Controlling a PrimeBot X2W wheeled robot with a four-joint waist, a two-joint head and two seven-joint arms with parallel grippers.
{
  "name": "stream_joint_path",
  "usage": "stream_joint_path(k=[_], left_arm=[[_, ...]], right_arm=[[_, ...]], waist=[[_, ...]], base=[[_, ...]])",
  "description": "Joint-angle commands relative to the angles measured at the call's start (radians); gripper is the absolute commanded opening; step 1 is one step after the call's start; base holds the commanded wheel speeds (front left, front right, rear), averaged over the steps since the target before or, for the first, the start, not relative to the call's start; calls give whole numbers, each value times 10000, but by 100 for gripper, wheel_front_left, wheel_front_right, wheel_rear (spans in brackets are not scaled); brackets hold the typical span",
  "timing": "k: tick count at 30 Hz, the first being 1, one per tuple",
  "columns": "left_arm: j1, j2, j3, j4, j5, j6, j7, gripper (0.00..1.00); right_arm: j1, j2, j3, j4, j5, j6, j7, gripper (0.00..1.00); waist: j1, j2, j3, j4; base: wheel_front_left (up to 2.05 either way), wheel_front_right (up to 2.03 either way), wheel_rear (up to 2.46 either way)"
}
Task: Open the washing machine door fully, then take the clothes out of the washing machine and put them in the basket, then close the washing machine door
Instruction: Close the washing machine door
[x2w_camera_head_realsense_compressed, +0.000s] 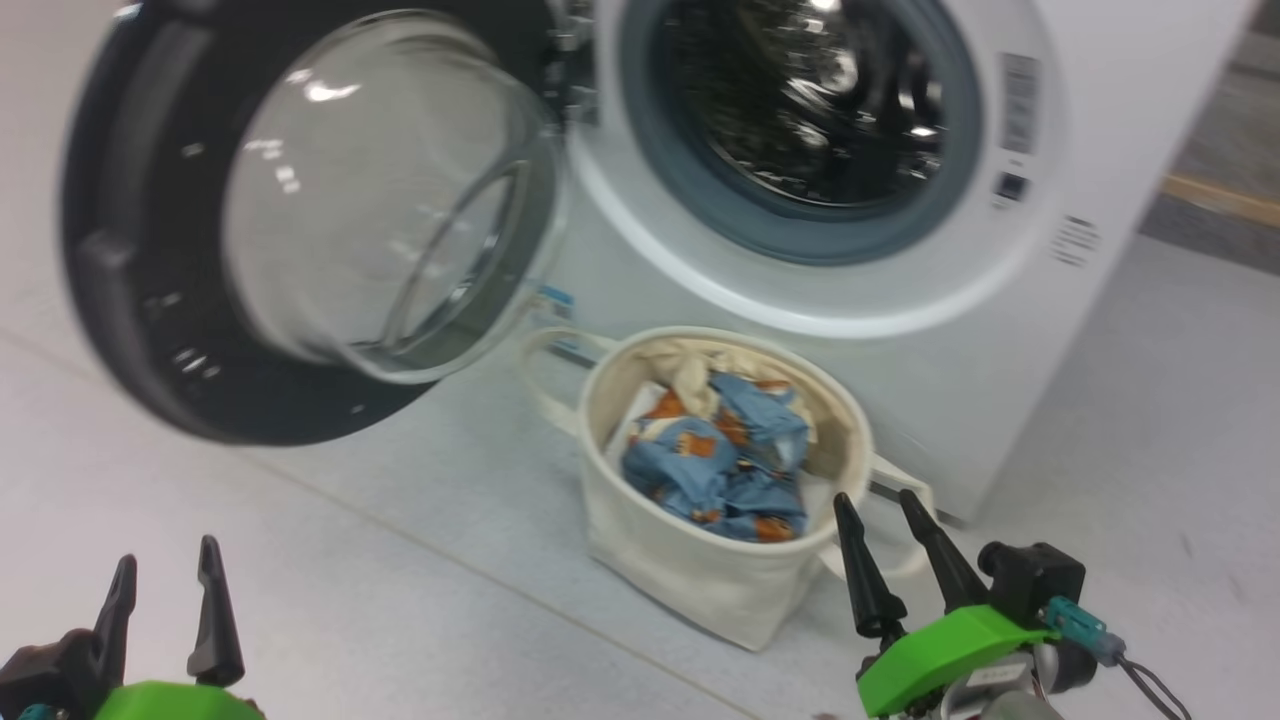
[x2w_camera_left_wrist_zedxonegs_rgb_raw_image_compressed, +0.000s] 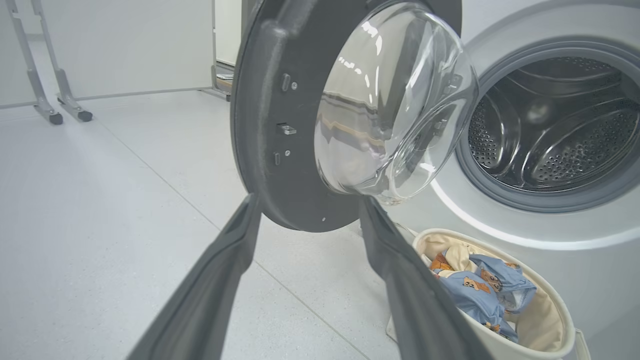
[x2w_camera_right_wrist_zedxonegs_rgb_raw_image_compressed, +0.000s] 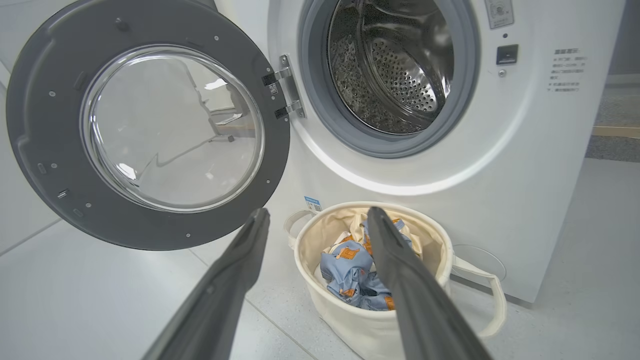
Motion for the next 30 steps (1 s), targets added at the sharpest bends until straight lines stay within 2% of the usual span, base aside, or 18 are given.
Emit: stream_joint_path(k=[1, 13, 26, 27, 28, 29, 30], left_arm=[[-313, 290, 504, -362, -35, 82, -10, 100], [-440, 268, 715, -404, -268, 164, -21, 100], [-342, 340, 1181, -303, -627, -124, -139, 100], [-377, 349, 1223, -295, -708, -189, -139, 87], [-431, 351, 1305, -307, -810, -259, -145, 18], [-482, 361, 1405, -302, -921, -325, -151, 0], [-537, 370, 1526, -280, -1072, -394, -154, 0]], right_arm=[[-150, 70, 212, -356, 39, 8, -124, 100], [-245, 82, 230, -406, -37, 8, -124, 100], [-269, 90, 393, -324, -3, 8, -124, 100], [-285, 90, 391, -318, -16, 8, -124, 100], [-303, 90, 384, -317, -27, 8, -124, 100], [-325, 90, 377, -320, -40, 8, -124, 100], [-354, 88, 372, -328, -63, 8, -124, 100]], waist=[[0, 0, -75, 518], [0, 0, 254, 1353], [0, 0, 231, 1280], [0, 0, 254, 1263], [0, 0, 281, 1245], [0, 0, 318, 1220], [0, 0, 380, 1193]], base=[[0, 0, 0], [0, 0, 0], [0, 0, 0], [0, 0, 0], [0, 0, 0], [0, 0, 0], [0, 0, 0]])
